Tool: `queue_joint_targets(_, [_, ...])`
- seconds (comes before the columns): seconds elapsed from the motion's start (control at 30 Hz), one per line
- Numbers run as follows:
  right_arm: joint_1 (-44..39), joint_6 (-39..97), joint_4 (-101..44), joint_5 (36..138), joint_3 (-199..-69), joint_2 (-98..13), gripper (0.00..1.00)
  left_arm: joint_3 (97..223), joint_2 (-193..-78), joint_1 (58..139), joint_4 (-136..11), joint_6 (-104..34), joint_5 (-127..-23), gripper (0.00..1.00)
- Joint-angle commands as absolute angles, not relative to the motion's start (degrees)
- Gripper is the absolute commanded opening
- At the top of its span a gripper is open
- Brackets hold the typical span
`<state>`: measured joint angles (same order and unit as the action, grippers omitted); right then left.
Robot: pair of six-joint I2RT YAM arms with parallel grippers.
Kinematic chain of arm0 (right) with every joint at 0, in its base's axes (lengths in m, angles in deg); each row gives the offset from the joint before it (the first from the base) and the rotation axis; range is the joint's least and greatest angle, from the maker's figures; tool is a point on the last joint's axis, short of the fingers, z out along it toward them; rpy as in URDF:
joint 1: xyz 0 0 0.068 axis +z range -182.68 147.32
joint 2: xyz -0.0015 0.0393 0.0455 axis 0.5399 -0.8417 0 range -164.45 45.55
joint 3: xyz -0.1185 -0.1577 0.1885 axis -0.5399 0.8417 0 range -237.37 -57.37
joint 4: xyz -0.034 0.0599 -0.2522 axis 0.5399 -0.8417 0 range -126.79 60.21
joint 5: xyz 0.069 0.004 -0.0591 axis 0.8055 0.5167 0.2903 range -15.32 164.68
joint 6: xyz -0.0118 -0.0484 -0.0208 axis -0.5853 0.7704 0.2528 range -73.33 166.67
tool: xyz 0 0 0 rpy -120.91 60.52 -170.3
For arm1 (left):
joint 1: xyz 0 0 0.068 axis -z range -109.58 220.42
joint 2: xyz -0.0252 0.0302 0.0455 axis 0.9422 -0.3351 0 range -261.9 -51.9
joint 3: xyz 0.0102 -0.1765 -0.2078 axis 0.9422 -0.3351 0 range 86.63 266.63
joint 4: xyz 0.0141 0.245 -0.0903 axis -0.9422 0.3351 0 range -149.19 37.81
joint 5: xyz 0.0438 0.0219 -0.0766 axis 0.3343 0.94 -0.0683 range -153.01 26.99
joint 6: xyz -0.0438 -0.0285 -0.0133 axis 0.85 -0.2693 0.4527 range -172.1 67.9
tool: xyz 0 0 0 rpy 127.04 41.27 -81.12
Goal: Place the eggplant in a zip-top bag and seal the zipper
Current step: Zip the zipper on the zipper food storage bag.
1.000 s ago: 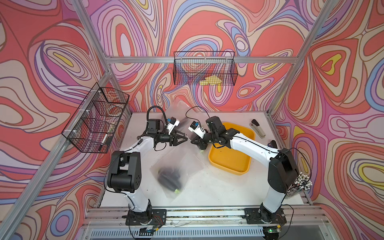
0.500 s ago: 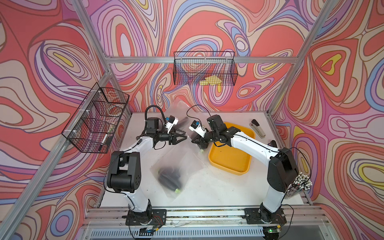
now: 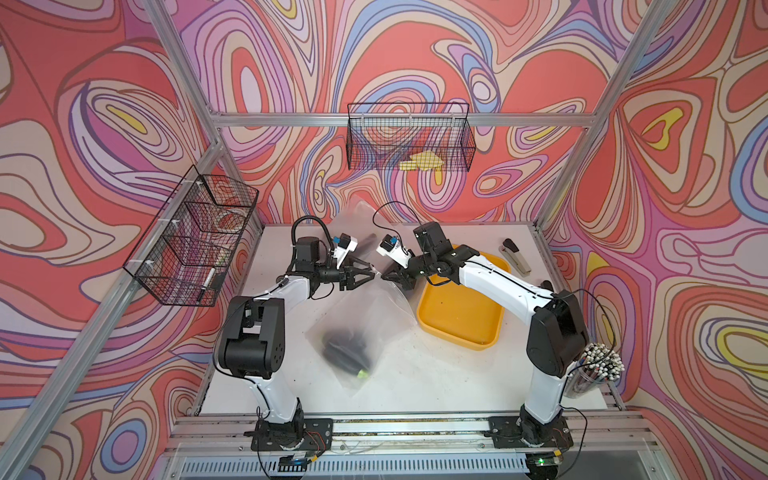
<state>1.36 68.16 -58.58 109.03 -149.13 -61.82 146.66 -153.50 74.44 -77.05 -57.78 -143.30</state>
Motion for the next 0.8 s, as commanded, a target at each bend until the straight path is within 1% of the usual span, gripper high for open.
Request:
queue_joint_targets(0.0, [0.3,72.5,-63.0,109.5,-150.4,-62.4,0.00,146.0,-155.7,73.0,-92.5,-48.7,-144.4,0.55])
queue_joint_targets(0.13, [-0.5,75.2,-64.7,110.4,-150.8,-62.5,0.00,145.0,-158.6,72.9,-114.2,-33.9,-147.7,0.57])
queue_joint_targets(0.2, [-1.3,75.8,-63.7,112.1,-151.0,-62.3,0.00,145.5,-162.3,72.9,-132.1,-20.1,-149.5,0.57])
queue_joint_targets(0.23, [-1.5,75.9,-63.0,112.9,-150.9,-62.4,0.00,146.8,-163.7,72.9,-134.8,-16.5,-150.1,0.57])
queue_joint_targets(0.3, [-1.9,76.9,-62.7,114.2,-151.1,-62.4,0.00,148.3,-165.4,72.9,-134.9,-14.9,-150.2,0.56])
queue_joint_targets(0.43, [-1.9,77.0,-63.0,113.3,-152.6,-62.9,0.00,147.6,-164.4,72.2,-134.3,-14.4,-147.3,0.49])
queue_joint_targets(0.5, [-1.9,76.0,-62.5,112.4,-152.7,-62.9,0.00,146.3,-162.1,71.4,-130.7,-17.1,-145.4,0.48])
queue_joint_targets(0.53, [-1.9,75.6,-62.1,112.1,-152.4,-62.9,0.00,146.1,-160.5,71.3,-125.7,-20.5,-144.2,0.45])
queue_joint_targets(0.57, [-1.9,75.3,-61.6,111.8,-152.1,-62.8,0.00,146.1,-157.3,71.3,-112.7,-29.6,-140.7,0.44])
queue_joint_targets(0.6, [-1.9,74.8,-61.1,111.5,-151.8,-62.7,0.00,147.7,-153.2,72.0,-90.0,-45.9,-133.7,0.43])
queue_joint_targets(0.63, [-1.9,74.5,-60.7,111.4,-151.6,-62.6,0.00,151.9,-150.6,73.9,-67.4,-60.5,-124.0,0.44])
queue_joint_targets(0.67, [-1.9,74.4,-60.6,111.3,-151.5,-62.6,0.00,156.7,-150.5,75.8,-53.6,-67.9,-118.1,0.45])
queue_joint_targets(0.7, [-1.9,74.4,-60.3,111.4,-151.3,-62.6,0.00,159.3,-151.2,75.7,-49.8,-68.5,-120.5,0.45])
queue_joint_targets(0.77, [-1.9,74.8,-60.0,111.6,-151.0,-62.7,0.00,157.4,-150.4,75.2,-57.2,-63.2,-122.4,0.46])
